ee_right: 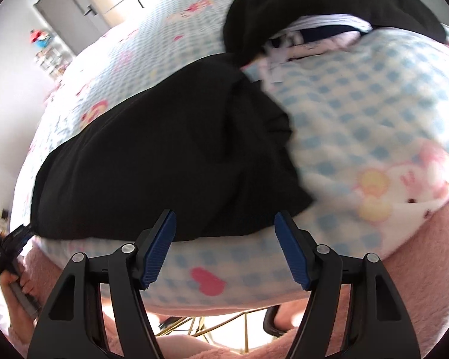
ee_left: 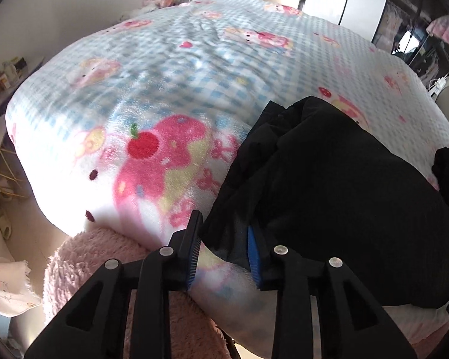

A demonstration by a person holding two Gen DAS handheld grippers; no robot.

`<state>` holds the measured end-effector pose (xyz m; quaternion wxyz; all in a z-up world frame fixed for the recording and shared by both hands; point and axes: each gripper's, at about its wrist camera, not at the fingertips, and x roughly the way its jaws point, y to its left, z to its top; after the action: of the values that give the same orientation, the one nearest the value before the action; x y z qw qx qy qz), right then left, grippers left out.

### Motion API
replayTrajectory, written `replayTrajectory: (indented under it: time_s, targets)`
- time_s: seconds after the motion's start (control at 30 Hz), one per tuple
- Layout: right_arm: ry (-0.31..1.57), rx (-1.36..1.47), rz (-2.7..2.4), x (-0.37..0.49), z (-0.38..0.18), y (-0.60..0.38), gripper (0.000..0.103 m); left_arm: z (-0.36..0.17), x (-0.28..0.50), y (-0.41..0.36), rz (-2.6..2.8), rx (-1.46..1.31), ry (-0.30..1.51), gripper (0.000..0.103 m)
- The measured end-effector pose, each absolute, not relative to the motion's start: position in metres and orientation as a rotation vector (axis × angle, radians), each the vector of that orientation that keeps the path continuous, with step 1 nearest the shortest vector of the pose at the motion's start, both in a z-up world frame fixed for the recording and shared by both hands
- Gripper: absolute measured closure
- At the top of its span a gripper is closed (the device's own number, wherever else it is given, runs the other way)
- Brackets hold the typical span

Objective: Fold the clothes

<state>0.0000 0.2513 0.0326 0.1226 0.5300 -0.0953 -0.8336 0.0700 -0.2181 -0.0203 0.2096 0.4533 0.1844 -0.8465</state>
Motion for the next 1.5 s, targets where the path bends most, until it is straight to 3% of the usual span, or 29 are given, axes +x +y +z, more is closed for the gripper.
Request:
replayTrajectory:
  time_s: [0.27, 0.4, 0.53, 0.57, 0.63, 0.73, 0.87, 1.07, 1.23, 1.4, 1.5]
  targets:
    - [-0.352, 1.562, -2.542, -0.001, 0.038, 0.297, 0.033, -0.005, 0.083, -0.226, -2.357, 1.230, 0.628, 0.066]
    - [-0.366, 1.552, -2.535, 0.003, 0.043, 0.304, 0.033, -0.009, 0.100, -0.250, -2.367, 1.166, 0.954, 0.064]
    - [-0.343, 1.546, -2.492, -0.004, 0.034, 0.292, 0.034, 0.015, 0.100, -0.234, -2.467, 1.056, 0.788, 0.064]
    - [-0.306, 1.567, -2.499, -0.007, 0.031, 0.287, 0.044, 0.022, 0.097, -0.228, -2.523, 1.041, 0.775, 0.063]
    - [-0.237, 1.613, -2.515, -0.013, 0.025, 0.281, 0.049, 0.037, 0.090, -0.215, -2.636, 1.007, 0.746, 0.056]
    - [-0.255, 1.604, -2.528, -0.015, 0.028, 0.286, 0.049, 0.042, 0.067, -0.178, -2.828, 1.041, 0.749, 0.055]
    - [-0.308, 1.542, -2.500, -0.012, 0.030, 0.287, 0.041, 0.016, 0.027, -0.105, -2.992, 1.237, 0.738, 0.055]
    - [-0.261, 1.598, -2.412, -0.015, -0.001, 0.268, 0.042, -0.020, -0.006, -0.034, -2.943, 1.430, 0.459, 0.056]
    - [-0.217, 1.627, -2.484, -0.016, -0.005, 0.288, 0.046, -0.030, -0.002, -0.058, -2.881, 1.463, 0.498, 0.057]
    - [-0.045, 1.572, -2.682, -0.003, 0.028, 0.281, 0.046, -0.029, 0.017, -0.091, -2.854, 1.375, 0.705, 0.064]
    - [-0.196, 1.462, -2.661, 0.001, 0.049, 0.283, 0.043, -0.024, 0.025, -0.100, -2.874, 1.305, 0.758, 0.060]
